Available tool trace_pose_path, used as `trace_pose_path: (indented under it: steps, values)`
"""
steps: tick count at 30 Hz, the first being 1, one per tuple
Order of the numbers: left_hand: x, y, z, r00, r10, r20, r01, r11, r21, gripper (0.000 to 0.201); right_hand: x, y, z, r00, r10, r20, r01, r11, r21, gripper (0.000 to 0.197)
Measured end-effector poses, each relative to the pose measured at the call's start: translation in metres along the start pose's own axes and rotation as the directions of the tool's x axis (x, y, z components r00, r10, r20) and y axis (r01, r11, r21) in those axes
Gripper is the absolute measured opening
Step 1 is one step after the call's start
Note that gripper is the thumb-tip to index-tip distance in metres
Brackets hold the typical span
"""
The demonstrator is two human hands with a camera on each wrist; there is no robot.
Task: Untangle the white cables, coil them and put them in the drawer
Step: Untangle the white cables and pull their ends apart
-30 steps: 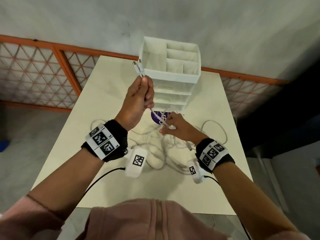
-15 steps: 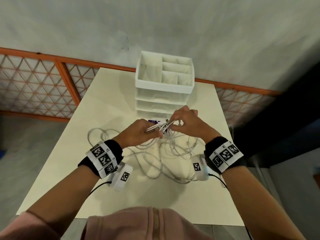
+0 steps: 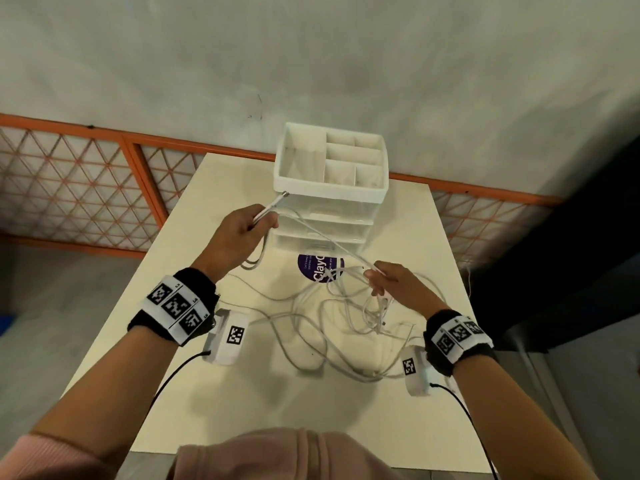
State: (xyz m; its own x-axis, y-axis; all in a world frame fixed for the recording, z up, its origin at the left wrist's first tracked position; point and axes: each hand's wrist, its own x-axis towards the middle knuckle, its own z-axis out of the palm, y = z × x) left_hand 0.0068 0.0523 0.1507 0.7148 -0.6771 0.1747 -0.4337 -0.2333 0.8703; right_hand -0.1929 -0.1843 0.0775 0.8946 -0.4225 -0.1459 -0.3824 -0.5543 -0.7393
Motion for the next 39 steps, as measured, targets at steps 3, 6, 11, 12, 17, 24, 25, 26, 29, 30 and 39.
trace_pose_path:
  steps: [3, 6, 11, 12, 17, 24, 25, 26, 29, 30, 39]
  values:
    - [0.005, -0.029, -0.005, 0.988, -0.140, -0.067, 0.151, 0.962, 0.228, 0.021, -0.004, -0.013, -0.018, 0.996, -0.042, -0.074, 0.049, 0.994, 0.097, 0.028]
    - [0.000, -0.039, 0.003, 0.963, -0.266, -0.030, 0.255, 0.877, 0.406, 0.045, -0.004, -0.047, -0.027, 0.995, -0.102, -0.014, 0.102, 0.995, 0.008, 0.028]
    - [-0.010, 0.010, 0.037, 0.979, 0.044, 0.200, -0.031, 0.997, -0.070, 0.029, 0.003, -0.107, -0.016, 0.967, -0.245, 0.064, 0.251, 0.961, -0.114, 0.029]
    - [-0.011, 0.016, 0.042, 0.963, 0.067, 0.262, -0.037, 0.992, -0.119, 0.024, 0.004, -0.116, -0.015, 0.963, -0.263, 0.067, 0.268, 0.959, -0.092, 0.029]
    - [-0.004, 0.013, 0.036, 0.958, 0.158, 0.241, -0.139, 0.986, -0.095, 0.015, 0.004, -0.114, -0.022, 0.964, -0.253, 0.085, 0.247, 0.966, 0.074, 0.019]
    - [-0.001, 0.017, 0.004, 0.953, 0.172, -0.251, -0.204, 0.973, -0.107, 0.023, 0.000, -0.015, 0.012, 0.975, -0.001, 0.221, 0.024, 0.994, -0.104, 0.025]
    - [0.002, 0.012, 0.000, 0.951, 0.146, -0.273, -0.168, 0.984, -0.062, 0.023, -0.002, -0.005, 0.014, 0.982, 0.025, 0.186, 0.000, 0.991, -0.136, 0.028]
    - [-0.002, -0.001, 0.009, 0.960, 0.096, -0.262, -0.103, 0.995, -0.014, 0.026, -0.015, 0.012, 0.019, 0.988, 0.067, 0.136, -0.051, 0.991, -0.121, 0.029]
    - [-0.011, -0.026, 0.007, 0.966, 0.029, -0.257, 0.007, 0.990, 0.141, 0.034, -0.021, 0.013, 0.008, 0.994, 0.111, 0.012, -0.111, 0.993, 0.026, 0.024]
    - [-0.019, -0.032, 0.006, 0.972, 0.008, -0.236, 0.032, 0.986, 0.165, 0.035, -0.024, 0.008, 0.004, 0.995, 0.102, -0.003, -0.101, 0.991, 0.084, 0.022]
    - [-0.041, -0.072, -0.020, 0.976, -0.157, 0.153, 0.119, 0.966, 0.232, 0.015, -0.039, -0.006, -0.054, 0.966, 0.097, -0.241, -0.094, 0.995, 0.027, 0.041]
